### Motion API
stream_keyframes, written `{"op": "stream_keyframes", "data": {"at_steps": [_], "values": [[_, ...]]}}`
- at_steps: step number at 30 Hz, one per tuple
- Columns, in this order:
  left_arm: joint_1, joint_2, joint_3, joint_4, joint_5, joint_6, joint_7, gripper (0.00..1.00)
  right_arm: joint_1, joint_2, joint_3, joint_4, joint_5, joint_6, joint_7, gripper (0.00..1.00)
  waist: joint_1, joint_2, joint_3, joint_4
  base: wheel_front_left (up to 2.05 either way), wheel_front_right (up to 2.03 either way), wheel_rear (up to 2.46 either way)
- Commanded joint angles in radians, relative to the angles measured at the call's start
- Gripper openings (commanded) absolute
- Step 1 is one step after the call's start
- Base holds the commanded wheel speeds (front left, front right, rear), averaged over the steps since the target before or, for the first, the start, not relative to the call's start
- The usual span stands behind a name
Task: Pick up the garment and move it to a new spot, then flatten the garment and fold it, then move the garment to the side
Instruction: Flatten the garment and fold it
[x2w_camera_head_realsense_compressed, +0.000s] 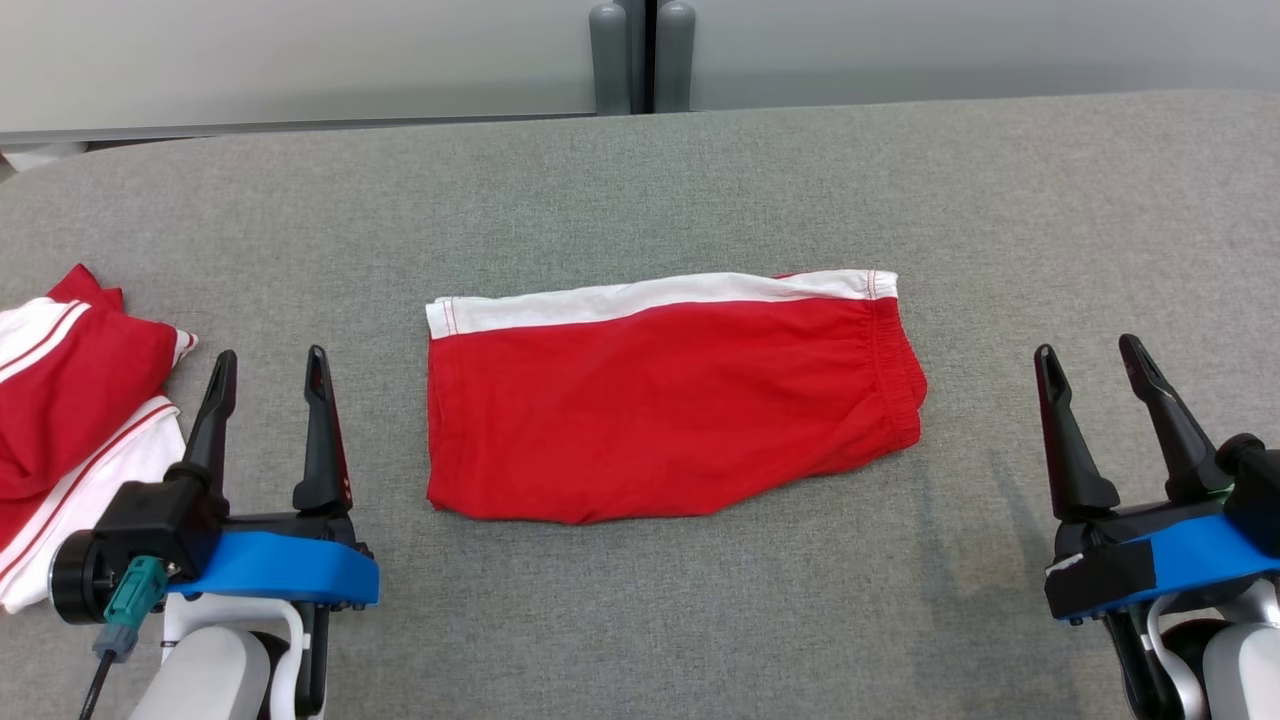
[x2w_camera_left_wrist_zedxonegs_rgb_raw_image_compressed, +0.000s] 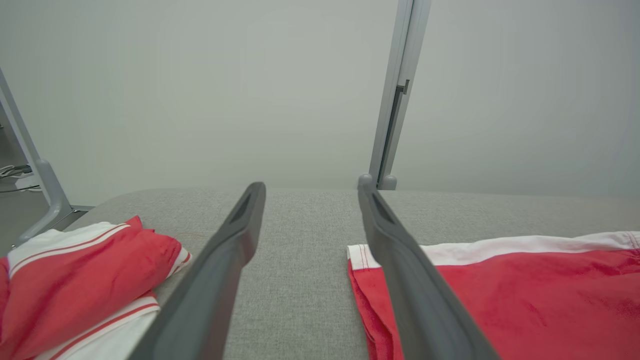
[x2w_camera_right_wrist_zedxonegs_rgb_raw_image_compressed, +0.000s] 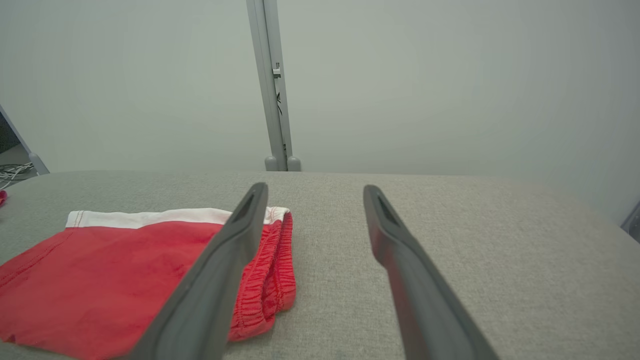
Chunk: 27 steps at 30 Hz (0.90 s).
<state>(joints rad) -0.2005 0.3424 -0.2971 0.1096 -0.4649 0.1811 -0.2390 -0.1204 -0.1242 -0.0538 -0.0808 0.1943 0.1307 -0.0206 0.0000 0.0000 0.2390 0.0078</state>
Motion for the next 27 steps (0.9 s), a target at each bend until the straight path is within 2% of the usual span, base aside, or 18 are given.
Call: {"op": "stream_keyframes", "data": {"at_steps": [1, 9, 13, 19, 23, 27], "values": [[0.011, 0.007, -0.001, -0.009, 0.007, 0.005, 0.004, 1.00, 0.012, -0.006, -0.004, -0.005, -0.005, 0.000, 0.003, 1.00, 0.0000, 0.0000, -0.001, 0.000, 0.00, 0.00, 0.00], [-0.006, 0.011, -0.015, -0.049, 0.018, 0.012, 0.010, 1.00, -0.002, -0.014, -0.014, -0.008, -0.010, 0.000, 0.030, 1.00, 0.0000, 0.0000, 0.024, 0.015, 0.00, 0.00, 0.00], [-0.042, 0.002, -0.027, -0.063, 0.028, 0.005, 0.009, 1.00, -0.045, -0.030, 0.026, 0.033, -0.010, 0.000, 0.061, 1.00, 0.0000, 0.0000, 0.070, 0.045, 0.00, 0.00, 0.00], [-0.098, -0.017, -0.046, -0.055, 0.040, -0.011, -0.004, 1.00, -0.142, -0.048, 0.095, 0.205, 0.009, 0.000, 0.068, 1.00, 0.0000, 0.0000, 0.140, 0.090, 0.00, 0.00, 0.00], [-0.129, -0.035, -0.055, -0.036, 0.047, -0.024, -0.014, 1.00, -0.206, -0.047, 0.075, 0.363, 0.006, 0.000, 0.053, 1.00, 0.0000, 0.0000, 0.169, 0.116, 0.00, 0.00, 0.00], [-0.145, -0.041, -0.058, -0.029, 0.056, -0.033, -0.019, 1.00, -0.232, -0.033, 0.081, 0.441, 0.026, 0.000, 0.053, 1.00, 0.0000, 0.0000, 0.184, 0.123, 0.00, 0.00, 0.00]]}}
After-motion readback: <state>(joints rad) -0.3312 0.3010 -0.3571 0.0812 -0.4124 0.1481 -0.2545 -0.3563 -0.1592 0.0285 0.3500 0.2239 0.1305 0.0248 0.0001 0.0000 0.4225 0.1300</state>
